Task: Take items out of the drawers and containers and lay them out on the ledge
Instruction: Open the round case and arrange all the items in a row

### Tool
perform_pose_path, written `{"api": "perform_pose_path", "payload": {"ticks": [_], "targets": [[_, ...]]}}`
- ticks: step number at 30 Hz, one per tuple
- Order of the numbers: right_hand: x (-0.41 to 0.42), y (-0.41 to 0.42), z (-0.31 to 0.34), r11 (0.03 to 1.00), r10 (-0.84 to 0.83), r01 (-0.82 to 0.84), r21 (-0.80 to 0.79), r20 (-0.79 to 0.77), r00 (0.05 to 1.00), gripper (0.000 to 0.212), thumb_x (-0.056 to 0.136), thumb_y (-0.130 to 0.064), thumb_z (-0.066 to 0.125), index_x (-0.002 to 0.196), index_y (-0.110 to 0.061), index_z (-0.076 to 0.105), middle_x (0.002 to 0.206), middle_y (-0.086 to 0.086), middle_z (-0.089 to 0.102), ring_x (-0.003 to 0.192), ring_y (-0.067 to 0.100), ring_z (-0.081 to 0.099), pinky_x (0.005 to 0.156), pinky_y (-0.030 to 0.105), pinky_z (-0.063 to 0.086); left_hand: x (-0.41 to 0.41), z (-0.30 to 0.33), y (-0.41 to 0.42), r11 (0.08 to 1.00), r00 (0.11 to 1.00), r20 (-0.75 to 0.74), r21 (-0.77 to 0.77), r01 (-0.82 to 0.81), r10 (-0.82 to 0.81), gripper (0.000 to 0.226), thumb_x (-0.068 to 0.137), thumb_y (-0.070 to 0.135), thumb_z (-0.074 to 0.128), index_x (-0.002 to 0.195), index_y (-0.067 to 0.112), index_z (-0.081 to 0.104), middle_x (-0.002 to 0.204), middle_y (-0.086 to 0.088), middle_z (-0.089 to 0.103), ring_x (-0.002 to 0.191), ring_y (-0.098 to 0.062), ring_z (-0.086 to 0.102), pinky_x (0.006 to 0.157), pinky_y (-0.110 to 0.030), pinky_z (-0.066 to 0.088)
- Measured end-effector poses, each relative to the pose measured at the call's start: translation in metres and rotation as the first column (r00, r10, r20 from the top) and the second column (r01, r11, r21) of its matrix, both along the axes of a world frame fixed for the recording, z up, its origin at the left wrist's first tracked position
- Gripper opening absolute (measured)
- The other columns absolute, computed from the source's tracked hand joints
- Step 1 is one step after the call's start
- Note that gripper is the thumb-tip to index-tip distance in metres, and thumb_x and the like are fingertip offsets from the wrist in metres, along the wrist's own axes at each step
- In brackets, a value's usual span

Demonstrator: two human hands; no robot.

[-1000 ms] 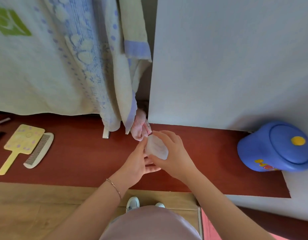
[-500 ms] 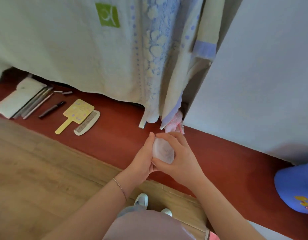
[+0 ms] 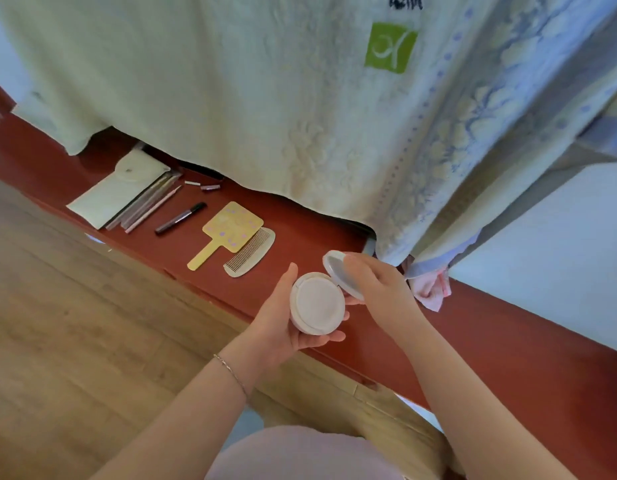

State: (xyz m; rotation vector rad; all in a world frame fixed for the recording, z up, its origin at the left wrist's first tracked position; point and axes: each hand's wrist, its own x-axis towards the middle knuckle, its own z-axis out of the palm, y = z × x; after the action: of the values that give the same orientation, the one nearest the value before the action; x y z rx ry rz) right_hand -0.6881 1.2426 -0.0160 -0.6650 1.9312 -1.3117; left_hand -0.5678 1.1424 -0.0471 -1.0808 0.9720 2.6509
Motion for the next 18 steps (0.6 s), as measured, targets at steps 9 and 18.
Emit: {"api": "perform_pose_path", "payload": {"ticks": [9, 18], "targets": [[0.038, -0.092, -0.010, 0.854, -0.515, 0.468, 0.227, 0.236, 0.824, 0.025, 0.089, -0.050, 0.049, 0.084, -0.028, 0.060, 0.094, -0.005, 0.052, 0.084, 0.026, 0.065, 0.069, 0.039, 0.060, 0.020, -0.008, -0.117, 0.994, 0.982, 0.159, 0.003, 0.105, -0.104, 0.050, 0.087, 0.062, 0.040, 0.112, 0.023, 0.058, 0.108, -0.018, 0.066, 0.085, -0.040, 0.068, 0.049, -0.030, 0.057], [0.051, -0.099, -0.027, 0.663, -0.739, 0.675, 0.323, 0.141, 0.659, 0.033, 0.091, -0.051, 0.044, 0.101, -0.022, 0.055, 0.088, -0.008, 0.049, 0.083, 0.017, 0.058, 0.073, 0.038, 0.059, 0.012, -0.046, -0.125, 0.205, 0.789, 0.228, -0.891, 0.406, -0.570, 0.100, 0.069, 0.039, 0.078, 0.146, 0.022, 0.016, 0.139, 0.007, 0.037, 0.128, -0.008, 0.034, 0.105, -0.024, 0.027]]}}
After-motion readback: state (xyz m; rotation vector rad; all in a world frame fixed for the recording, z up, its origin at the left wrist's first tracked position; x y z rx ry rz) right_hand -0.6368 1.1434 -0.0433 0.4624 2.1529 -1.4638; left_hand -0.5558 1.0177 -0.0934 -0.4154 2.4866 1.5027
